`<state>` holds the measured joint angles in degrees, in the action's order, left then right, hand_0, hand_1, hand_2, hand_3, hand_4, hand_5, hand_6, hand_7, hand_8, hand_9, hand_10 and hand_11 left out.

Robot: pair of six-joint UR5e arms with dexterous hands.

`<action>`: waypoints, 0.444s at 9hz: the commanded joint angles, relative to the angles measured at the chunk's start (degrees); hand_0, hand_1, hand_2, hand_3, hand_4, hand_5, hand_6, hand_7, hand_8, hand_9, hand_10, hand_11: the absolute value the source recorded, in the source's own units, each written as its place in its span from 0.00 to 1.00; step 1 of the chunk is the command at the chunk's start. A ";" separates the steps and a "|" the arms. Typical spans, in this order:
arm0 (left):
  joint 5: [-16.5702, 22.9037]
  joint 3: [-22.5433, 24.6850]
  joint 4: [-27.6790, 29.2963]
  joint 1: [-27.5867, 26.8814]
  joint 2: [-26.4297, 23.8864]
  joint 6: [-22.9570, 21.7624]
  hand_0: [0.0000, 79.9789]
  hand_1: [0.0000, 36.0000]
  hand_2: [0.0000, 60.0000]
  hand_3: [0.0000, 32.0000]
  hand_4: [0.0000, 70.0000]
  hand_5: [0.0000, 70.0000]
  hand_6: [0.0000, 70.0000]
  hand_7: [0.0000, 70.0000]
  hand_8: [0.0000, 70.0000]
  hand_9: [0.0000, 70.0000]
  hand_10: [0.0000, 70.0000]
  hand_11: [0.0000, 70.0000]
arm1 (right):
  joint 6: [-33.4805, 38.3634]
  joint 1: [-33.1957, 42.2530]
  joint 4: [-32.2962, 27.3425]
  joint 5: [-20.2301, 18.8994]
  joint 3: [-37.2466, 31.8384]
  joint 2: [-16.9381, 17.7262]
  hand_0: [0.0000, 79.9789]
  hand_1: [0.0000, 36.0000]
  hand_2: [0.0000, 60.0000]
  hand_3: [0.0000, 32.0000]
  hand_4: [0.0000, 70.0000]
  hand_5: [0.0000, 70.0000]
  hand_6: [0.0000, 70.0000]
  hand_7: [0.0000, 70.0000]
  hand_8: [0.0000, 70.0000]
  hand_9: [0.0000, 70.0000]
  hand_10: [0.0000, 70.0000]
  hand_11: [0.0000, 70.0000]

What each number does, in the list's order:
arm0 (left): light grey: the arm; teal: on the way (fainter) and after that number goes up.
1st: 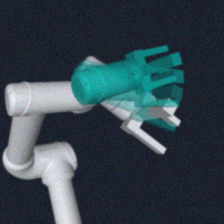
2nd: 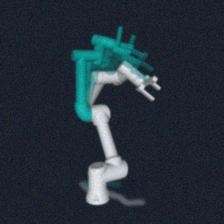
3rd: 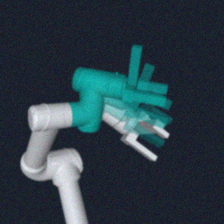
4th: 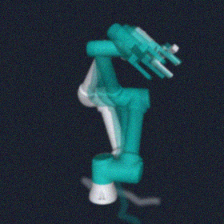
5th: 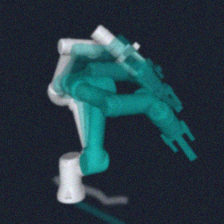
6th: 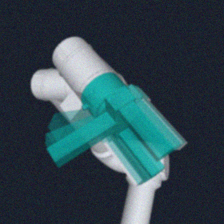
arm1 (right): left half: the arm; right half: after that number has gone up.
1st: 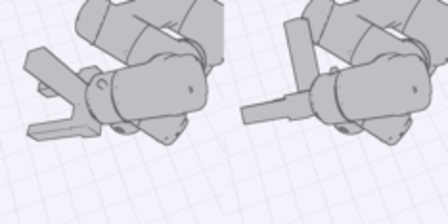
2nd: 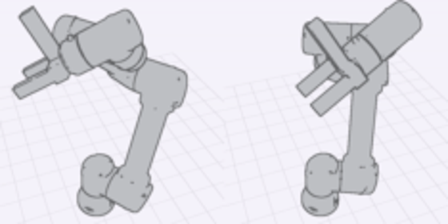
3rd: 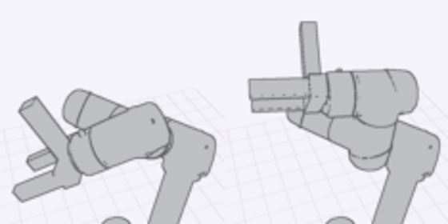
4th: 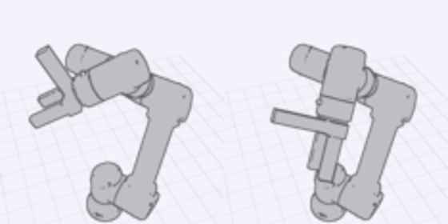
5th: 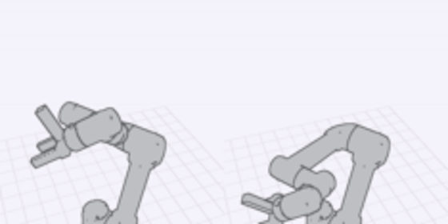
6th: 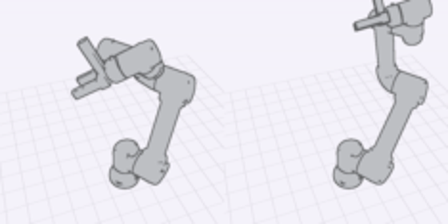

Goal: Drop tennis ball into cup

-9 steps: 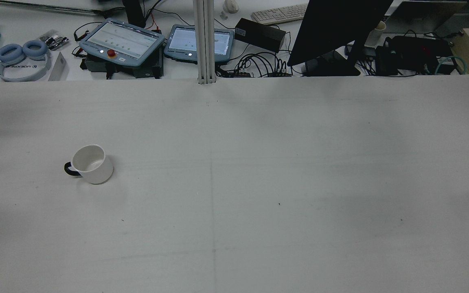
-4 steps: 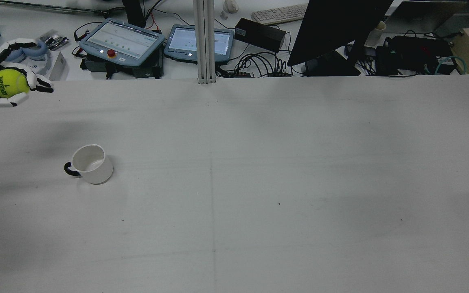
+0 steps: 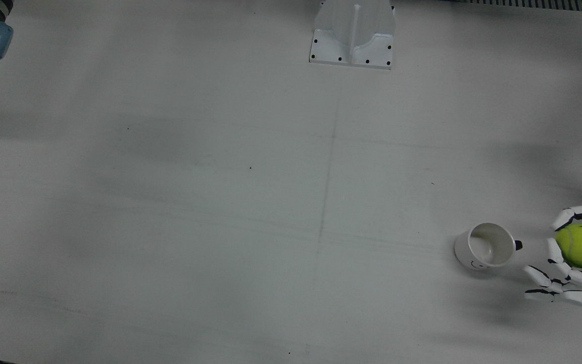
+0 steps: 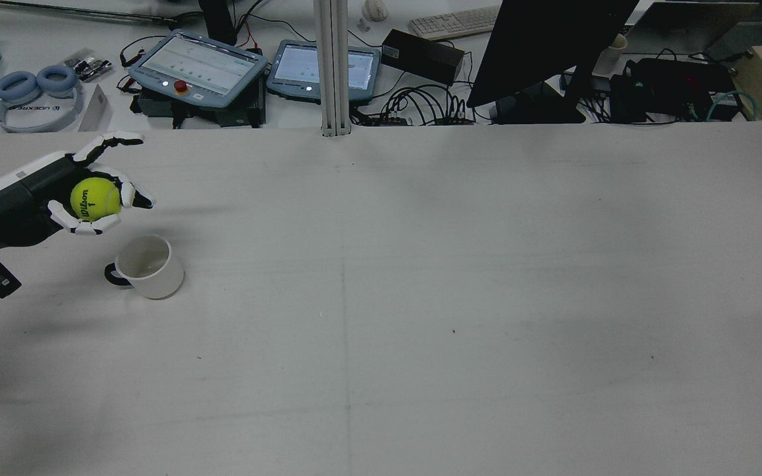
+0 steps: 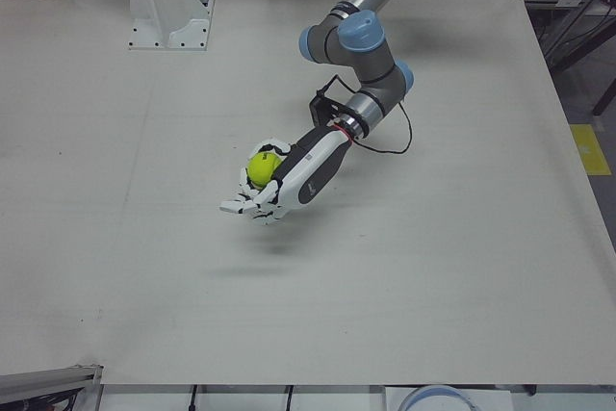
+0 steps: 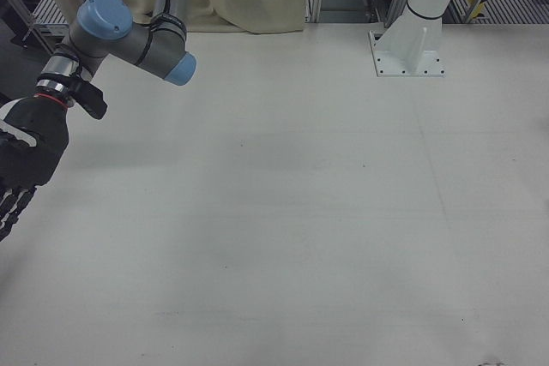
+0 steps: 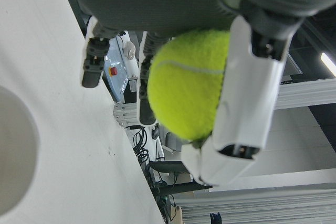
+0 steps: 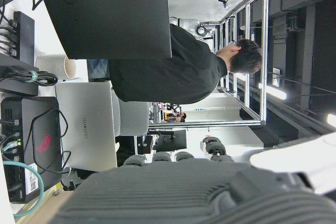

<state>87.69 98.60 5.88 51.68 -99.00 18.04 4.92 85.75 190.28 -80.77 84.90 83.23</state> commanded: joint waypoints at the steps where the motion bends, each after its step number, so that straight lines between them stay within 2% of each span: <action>1: -2.96 -3.66 2.81 -5.09 -0.32 0.33 1.00 1.00 0.67 0.96 0.00 0.41 0.94 0.60 0.48 0.36 0.18 0.32 | 0.00 0.03 0.00 0.00 0.00 0.00 0.00 0.00 0.00 0.00 0.00 0.00 0.00 0.00 0.00 0.00 0.00 0.00; 2: -2.79 -4.81 2.82 -5.27 -1.97 0.33 1.00 1.00 0.63 0.96 0.00 0.30 0.53 0.37 0.29 0.17 0.17 0.29 | 0.00 0.03 0.00 -0.09 0.00 0.00 0.00 0.00 0.00 0.00 0.00 0.00 0.00 0.00 0.00 0.00 0.00 0.00; 3: -2.79 -6.13 3.00 -5.27 -3.12 -0.02 0.81 0.97 0.64 1.00 0.00 0.27 0.49 0.20 0.21 0.06 0.14 0.25 | 0.00 0.03 0.00 0.00 0.00 0.00 0.00 0.00 0.00 0.00 0.00 0.00 0.00 0.00 0.00 0.00 0.00 0.00; 4: -2.79 -6.49 3.35 -5.18 -3.13 -0.28 0.72 0.82 0.62 1.00 0.00 0.26 0.57 0.12 0.19 0.01 0.12 0.21 | 0.00 0.03 0.00 0.00 0.09 0.00 0.00 0.00 0.00 0.00 0.00 0.00 0.00 0.00 0.00 0.00 0.00 0.00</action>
<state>85.01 93.94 8.52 46.73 -100.86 18.24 4.92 85.78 190.28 -80.80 84.90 83.23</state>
